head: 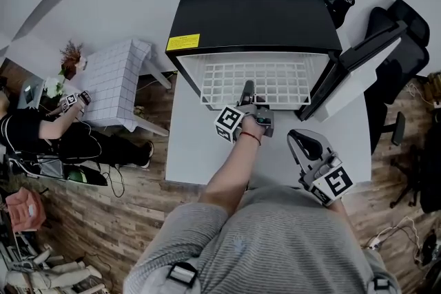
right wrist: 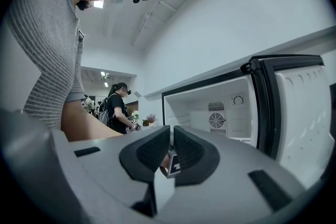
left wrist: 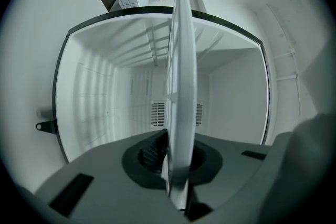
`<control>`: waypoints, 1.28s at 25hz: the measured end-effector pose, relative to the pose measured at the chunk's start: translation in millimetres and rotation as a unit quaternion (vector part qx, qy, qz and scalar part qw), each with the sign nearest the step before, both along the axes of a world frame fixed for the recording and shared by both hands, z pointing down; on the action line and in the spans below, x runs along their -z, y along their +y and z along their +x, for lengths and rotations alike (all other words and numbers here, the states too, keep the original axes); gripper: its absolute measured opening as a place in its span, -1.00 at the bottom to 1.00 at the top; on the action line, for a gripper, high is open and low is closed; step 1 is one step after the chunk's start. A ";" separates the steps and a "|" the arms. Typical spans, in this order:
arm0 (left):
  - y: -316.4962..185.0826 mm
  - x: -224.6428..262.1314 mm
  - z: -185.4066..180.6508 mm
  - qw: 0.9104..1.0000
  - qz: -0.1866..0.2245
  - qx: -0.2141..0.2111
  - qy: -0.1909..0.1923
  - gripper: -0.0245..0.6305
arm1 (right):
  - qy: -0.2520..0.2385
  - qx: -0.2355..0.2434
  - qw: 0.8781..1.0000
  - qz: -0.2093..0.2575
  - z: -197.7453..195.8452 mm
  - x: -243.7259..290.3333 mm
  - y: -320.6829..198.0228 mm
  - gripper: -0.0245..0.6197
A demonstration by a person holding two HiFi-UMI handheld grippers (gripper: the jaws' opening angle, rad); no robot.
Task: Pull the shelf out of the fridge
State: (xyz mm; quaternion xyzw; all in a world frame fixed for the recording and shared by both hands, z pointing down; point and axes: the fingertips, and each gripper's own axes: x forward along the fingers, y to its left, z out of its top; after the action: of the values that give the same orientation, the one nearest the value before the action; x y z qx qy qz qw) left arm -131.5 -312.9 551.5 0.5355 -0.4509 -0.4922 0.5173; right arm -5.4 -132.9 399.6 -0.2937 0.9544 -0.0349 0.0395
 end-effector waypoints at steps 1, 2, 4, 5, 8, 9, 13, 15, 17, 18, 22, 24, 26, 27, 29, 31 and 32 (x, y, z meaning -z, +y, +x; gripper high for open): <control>1.4 0.1 0.0 1.000 0.000 0.000 0.000 -0.82 | -0.001 0.000 1.000 0.002 0.1 0.9 0.2 -0.88; 2.7 0.0 -0.1 1.000 0.000 0.001 0.000 -0.82 | 0.000 0.001 1.000 0.004 -0.1 1.6 0.6 -0.88; 5.6 0.2 -0.1 1.000 -0.001 0.001 0.000 -0.82 | 0.004 0.005 1.000 0.008 -0.9 1.7 2.2 -0.88; 7.0 0.3 -0.1 1.000 -0.002 0.002 0.001 -0.82 | 0.007 0.007 1.000 0.009 -1.4 1.2 3.1 -0.88; 11.5 -0.2 -0.5 1.000 -0.001 0.001 0.000 -0.82 | 0.013 0.007 1.000 0.004 -2.1 -2.3 5.9 -0.88; 12.7 -0.5 -0.5 1.000 -0.002 0.002 0.000 -0.82 | 0.016 0.006 1.000 0.001 -1.4 -4.7 6.4 -0.88; 15.0 -1.3 0.6 1.000 -0.003 0.003 0.001 -0.82 | 0.023 -0.003 1.000 0.002 2.5 -8.1 4.6 -0.88; 16.2 -1.4 0.6 1.000 -0.003 0.002 0.002 -0.82 | 0.014 0.005 1.000 0.007 -0.9 -3.1 6.7 -0.88; 18.1 -1.0 0.3 1.000 -0.003 0.002 0.003 -0.82 | 0.012 0.009 1.000 0.008 -2.6 -1.7 8.7 -0.88; 19.2 -0.5 0.2 1.000 -0.003 0.002 0.004 -0.82 | 0.014 0.009 1.000 0.006 -2.5 -2.5 9.5 -0.88; 21.7 0.8 1.2 1.000 -0.004 0.001 0.004 -0.82 | 0.006 0.005 1.000 0.005 -1.8 -0.1 8.7 -0.88; 22.3 0.3 1.5 1.000 -0.004 0.000 0.004 -0.82 | 0.007 0.005 1.000 0.004 -2.6 -0.6 8.3 -0.88; 22.5 0.3 1.4 1.000 -0.006 0.000 0.004 -0.82 | 0.009 0.007 1.000 0.004 -3.8 -0.7 8.4 -0.88; 22.5 0.4 1.4 1.000 -0.007 0.000 0.004 -0.82 | 0.010 0.007 1.000 0.004 -4.3 -0.6 8.5 -0.88; 22.4 0.3 1.2 1.000 -0.009 0.000 0.004 -0.82 | 0.008 0.006 1.000 0.005 -4.7 -0.3 8.2 -0.88; 22.2 -0.1 1.2 1.000 -0.010 0.000 0.004 -0.82 | 0.008 0.005 1.000 0.005 -4.7 -0.4 7.7 -0.88; 22.8 0.1 1.1 1.000 -0.011 0.000 0.004 -0.82 | 0.007 0.005 1.000 0.006 -4.6 -0.2 7.5 -0.88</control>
State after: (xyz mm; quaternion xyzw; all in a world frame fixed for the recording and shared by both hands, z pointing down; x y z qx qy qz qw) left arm -130.3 -290.1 551.4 0.5284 -0.4541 -0.4892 0.5246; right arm -10.1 -125.4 399.7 -0.2891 0.9563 -0.0272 0.0343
